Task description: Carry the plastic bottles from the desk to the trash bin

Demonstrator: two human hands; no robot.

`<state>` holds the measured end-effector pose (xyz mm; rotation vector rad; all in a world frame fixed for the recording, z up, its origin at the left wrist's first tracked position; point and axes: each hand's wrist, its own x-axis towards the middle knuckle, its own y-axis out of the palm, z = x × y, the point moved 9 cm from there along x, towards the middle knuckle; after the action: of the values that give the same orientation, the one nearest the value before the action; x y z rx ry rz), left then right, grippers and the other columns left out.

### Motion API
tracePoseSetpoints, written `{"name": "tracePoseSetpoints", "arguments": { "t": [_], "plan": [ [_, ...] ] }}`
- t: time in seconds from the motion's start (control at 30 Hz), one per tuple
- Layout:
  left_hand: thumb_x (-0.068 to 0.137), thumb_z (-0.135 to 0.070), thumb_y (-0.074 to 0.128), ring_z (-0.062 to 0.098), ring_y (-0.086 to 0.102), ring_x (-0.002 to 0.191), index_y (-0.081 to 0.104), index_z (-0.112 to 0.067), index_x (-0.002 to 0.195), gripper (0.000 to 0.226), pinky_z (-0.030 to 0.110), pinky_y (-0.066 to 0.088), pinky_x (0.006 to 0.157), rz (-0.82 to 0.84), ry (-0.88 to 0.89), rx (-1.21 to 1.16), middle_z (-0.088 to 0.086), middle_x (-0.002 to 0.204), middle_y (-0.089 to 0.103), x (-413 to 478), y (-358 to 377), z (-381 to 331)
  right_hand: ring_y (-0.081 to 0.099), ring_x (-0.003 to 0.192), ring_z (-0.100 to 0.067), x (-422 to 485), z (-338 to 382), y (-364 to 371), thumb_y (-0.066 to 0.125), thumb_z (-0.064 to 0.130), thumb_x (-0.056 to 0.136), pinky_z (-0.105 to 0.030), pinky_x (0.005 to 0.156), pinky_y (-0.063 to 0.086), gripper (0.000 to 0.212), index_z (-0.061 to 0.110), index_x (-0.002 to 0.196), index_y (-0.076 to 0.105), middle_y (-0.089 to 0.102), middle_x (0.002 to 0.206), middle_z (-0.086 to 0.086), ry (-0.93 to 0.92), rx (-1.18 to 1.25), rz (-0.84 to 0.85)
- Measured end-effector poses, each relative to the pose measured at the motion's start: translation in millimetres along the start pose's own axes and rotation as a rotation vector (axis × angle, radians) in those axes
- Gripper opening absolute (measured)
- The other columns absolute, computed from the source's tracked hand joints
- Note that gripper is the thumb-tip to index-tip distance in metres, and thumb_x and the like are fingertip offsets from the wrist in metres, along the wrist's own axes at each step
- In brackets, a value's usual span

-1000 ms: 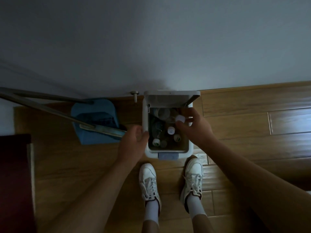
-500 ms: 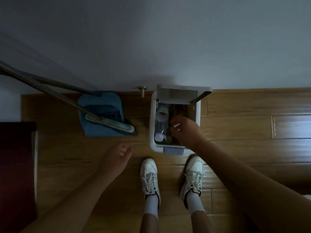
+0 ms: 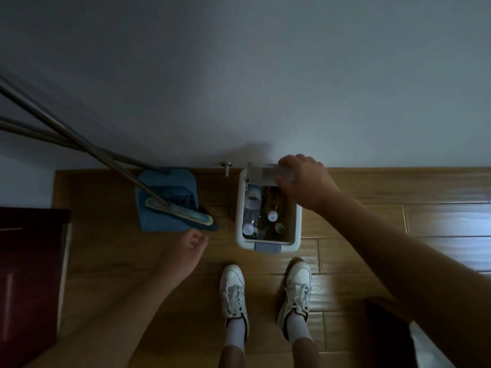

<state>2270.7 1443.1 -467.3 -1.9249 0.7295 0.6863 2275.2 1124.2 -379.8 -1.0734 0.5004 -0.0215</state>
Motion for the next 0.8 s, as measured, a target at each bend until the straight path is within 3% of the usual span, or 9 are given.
{"name": "tracePoseSetpoints", "arguments": {
  "t": [0.23, 0.37, 0.47, 0.63, 0.8],
  "plan": [
    [0.099, -0.045, 0.048, 0.010, 0.061, 0.094, 0.063, -0.024, 0.109, 0.028, 0.034, 0.053, 0.082, -0.014, 0.027, -0.080, -0.007, 0.100, 0.065, -8.7, 5.7, 9.3, 0.056, 0.107, -0.023, -53.0, -1.2, 76.0, 0.053, 0.040, 0.093, -0.040, 0.088, 0.053, 0.037, 0.019, 0.122, 0.059, 0.059, 0.122, -0.006, -0.008, 0.040, 0.113],
    [0.099, -0.045, 0.048, 0.012, 0.059, 0.095, 0.061, -0.025, 0.108, 0.025, 0.032, 0.048, 0.080, 0.021, -0.057, -0.085, -0.013, 0.095, 0.058, -12.0, 30.1, 47.5, 0.048, 0.122, -0.023, -82.3, -7.3, 137.1, 0.054, 0.037, 0.092, -0.041, 0.099, 0.048, 0.043, 0.020, 0.132, 0.056, 0.052, 0.135, -0.002, 0.003, 0.025, 0.181],
    [0.100, -0.045, 0.046, 0.015, 0.059, 0.097, 0.062, -0.021, 0.111, 0.030, 0.031, 0.045, 0.078, 0.041, -0.081, -0.079, -0.007, 0.098, 0.060, -15.2, 47.4, 69.2, 0.036, 0.139, -0.024, -94.9, -12.6, 176.6, 0.055, 0.036, 0.092, -0.042, 0.110, 0.041, 0.057, 0.019, 0.145, 0.043, 0.037, 0.154, -0.002, 0.009, -0.001, 0.215],
    [0.101, -0.045, 0.045, 0.014, 0.059, 0.096, 0.063, -0.020, 0.115, 0.034, 0.031, 0.045, 0.078, 0.062, -0.123, -0.073, -0.004, 0.101, 0.061, -20.4, 67.0, 92.2, -0.010, 0.154, -0.023, -111.8, -19.9, 226.9, 0.057, 0.039, 0.092, -0.044, 0.124, 0.009, 0.091, 0.021, 0.158, -0.003, -0.012, 0.167, -0.002, 0.007, -0.109, 0.317],
    [0.101, -0.048, 0.043, 0.013, 0.058, 0.098, 0.062, -0.021, 0.120, 0.038, 0.032, 0.047, 0.086, 0.057, -0.160, -0.088, -0.005, 0.105, 0.061, -34.3, 71.2, 96.8, -0.009, 0.154, -0.024, -109.5, -20.2, 221.9, 0.059, 0.039, 0.091, -0.045, 0.123, 0.010, 0.094, 0.020, 0.158, -0.004, -0.013, 0.167, -0.003, 0.002, -0.123, 0.355]
  ]
}}
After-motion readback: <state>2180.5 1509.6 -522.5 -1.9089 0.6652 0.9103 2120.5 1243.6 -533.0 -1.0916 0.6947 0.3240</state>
